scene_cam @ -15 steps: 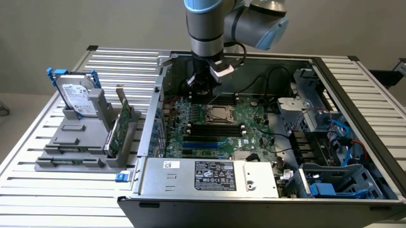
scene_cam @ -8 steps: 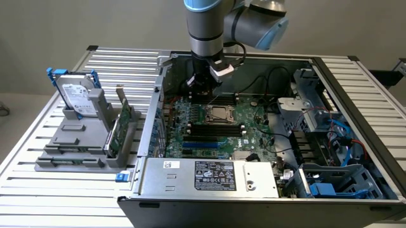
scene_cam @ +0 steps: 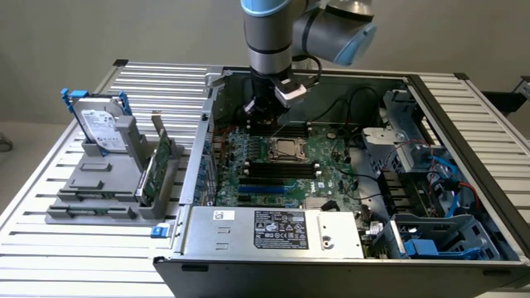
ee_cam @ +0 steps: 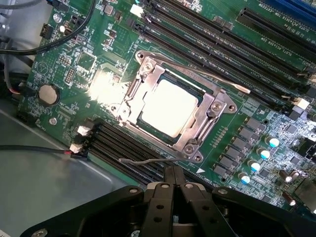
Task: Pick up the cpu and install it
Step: 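Install the first cpu locking lever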
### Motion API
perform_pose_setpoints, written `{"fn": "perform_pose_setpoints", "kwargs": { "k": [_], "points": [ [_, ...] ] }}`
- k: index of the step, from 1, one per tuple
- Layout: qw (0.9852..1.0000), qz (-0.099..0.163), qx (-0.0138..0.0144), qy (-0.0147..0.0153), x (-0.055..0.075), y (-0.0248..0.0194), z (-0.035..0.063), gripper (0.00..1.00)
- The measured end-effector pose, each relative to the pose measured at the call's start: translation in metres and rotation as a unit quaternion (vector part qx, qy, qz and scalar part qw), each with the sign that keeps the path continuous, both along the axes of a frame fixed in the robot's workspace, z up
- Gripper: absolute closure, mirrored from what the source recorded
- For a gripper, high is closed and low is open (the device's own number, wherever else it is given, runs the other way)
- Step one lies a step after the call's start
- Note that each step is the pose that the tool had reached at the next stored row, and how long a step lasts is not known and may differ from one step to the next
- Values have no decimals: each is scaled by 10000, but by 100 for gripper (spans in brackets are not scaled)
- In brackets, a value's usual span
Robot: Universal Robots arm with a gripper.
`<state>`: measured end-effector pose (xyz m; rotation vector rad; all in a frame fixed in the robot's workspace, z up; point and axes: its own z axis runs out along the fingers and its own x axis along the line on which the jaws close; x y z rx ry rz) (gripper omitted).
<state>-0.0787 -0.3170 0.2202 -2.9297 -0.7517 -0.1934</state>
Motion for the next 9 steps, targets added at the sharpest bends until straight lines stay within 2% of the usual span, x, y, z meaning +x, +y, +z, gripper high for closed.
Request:
{"fn": "perform_pose_setpoints", "kwargs": {
  "k": [9],
  "points": [
    [10000, 19, 1, 0, 28, -1, -59, 89]
  ]
}}
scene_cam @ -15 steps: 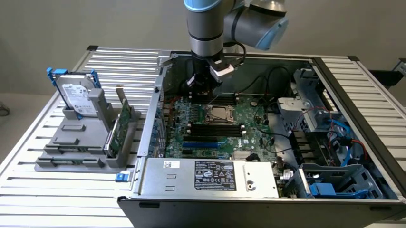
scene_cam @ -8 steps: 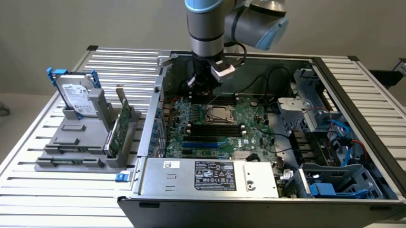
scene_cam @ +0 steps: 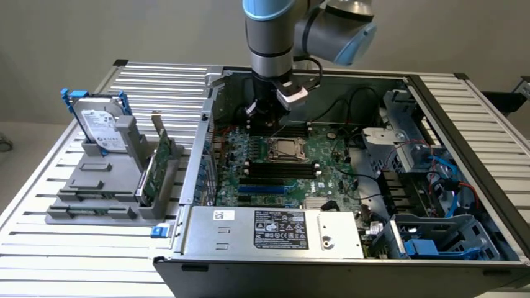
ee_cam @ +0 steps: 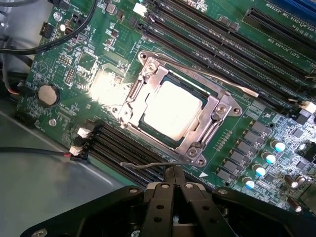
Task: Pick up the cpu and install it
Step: 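Install the first cpu locking lever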
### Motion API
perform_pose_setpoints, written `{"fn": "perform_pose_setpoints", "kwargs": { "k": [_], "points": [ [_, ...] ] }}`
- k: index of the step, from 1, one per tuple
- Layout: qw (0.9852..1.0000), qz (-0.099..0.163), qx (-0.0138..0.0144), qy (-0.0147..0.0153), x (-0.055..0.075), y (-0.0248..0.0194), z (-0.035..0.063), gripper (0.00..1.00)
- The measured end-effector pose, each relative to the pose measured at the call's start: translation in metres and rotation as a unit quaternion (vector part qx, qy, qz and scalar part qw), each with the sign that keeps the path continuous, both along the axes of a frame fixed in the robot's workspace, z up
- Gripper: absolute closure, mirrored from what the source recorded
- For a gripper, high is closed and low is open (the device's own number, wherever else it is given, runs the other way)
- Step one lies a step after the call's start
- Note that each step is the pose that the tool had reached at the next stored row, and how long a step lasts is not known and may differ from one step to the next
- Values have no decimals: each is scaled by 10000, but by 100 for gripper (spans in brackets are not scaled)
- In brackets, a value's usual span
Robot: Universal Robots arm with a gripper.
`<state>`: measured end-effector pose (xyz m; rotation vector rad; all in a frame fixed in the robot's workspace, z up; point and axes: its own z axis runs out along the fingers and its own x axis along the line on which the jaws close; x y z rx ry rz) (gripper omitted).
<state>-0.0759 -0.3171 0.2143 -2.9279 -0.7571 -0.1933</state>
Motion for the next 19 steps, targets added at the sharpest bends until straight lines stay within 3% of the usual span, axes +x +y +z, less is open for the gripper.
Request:
{"fn": "perform_pose_setpoints", "kwargs": {
  "k": [19],
  "points": [
    [10000, 0, 0, 0, 114, -2, -66, 89]
  ]
}}
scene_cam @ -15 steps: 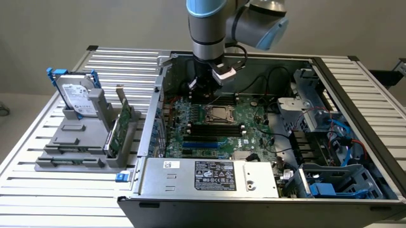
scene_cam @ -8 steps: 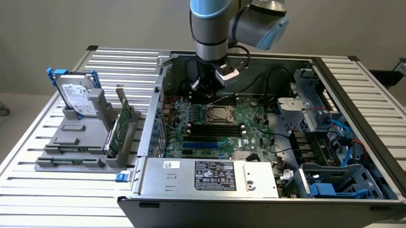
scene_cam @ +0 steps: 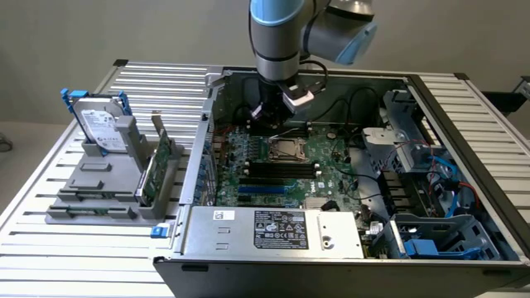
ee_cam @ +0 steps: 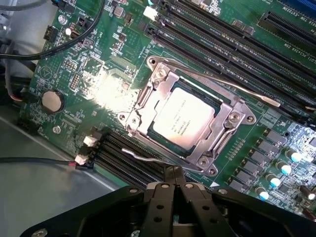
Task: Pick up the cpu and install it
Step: 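Install the first cpu locking lever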
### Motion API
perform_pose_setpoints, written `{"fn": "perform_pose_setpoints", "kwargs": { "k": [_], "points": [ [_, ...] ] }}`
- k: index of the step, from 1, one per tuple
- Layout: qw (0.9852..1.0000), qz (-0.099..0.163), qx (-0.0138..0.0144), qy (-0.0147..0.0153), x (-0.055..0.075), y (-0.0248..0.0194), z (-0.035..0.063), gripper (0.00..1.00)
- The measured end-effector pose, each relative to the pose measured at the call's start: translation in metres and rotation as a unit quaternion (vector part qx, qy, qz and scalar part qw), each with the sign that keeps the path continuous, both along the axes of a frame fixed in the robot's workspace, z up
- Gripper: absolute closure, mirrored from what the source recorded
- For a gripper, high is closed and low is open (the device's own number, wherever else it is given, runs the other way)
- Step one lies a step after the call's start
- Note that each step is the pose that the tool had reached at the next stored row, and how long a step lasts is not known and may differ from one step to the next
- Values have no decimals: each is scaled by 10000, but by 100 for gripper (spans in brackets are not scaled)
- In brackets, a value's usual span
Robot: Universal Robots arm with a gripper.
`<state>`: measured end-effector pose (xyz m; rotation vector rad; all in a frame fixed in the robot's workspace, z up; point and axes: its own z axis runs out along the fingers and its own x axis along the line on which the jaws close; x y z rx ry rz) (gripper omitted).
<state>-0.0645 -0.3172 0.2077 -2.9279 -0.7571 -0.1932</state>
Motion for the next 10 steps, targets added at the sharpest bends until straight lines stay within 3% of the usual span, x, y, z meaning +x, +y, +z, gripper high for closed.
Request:
{"fn": "perform_pose_setpoints", "kwargs": {
  "k": [10],
  "points": [
    [10000, 0, -1, 1, 68, -3, -51, 89]
  ]
}}
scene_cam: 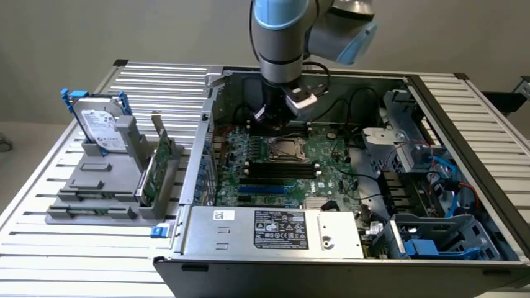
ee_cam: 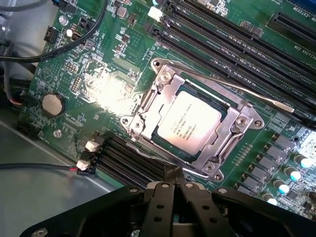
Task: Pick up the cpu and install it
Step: 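Install the first cpu locking lever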
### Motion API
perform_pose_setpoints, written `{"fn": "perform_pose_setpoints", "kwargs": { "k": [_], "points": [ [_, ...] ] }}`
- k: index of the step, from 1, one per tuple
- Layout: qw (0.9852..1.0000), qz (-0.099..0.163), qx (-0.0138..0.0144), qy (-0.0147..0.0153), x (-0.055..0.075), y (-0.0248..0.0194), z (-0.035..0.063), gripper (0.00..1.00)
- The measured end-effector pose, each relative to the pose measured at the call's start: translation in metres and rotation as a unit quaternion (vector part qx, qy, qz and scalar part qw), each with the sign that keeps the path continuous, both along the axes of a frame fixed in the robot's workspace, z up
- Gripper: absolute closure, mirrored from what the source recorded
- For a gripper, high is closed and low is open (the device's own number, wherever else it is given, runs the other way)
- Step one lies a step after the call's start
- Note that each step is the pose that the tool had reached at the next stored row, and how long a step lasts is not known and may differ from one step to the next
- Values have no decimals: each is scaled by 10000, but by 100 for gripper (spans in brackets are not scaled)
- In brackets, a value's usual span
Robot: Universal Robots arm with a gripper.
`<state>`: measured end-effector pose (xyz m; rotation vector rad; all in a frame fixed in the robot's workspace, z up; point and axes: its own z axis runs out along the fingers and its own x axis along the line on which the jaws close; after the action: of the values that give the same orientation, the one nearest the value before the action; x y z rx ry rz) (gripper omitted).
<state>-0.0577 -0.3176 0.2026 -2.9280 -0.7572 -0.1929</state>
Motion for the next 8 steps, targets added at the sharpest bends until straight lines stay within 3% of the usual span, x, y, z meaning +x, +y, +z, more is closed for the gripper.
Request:
{"fn": "perform_pose_setpoints", "kwargs": {
  "k": [8],
  "points": [
    [10000, 0, 1, -1, 51, -3, -18, 89]
  ]
}}
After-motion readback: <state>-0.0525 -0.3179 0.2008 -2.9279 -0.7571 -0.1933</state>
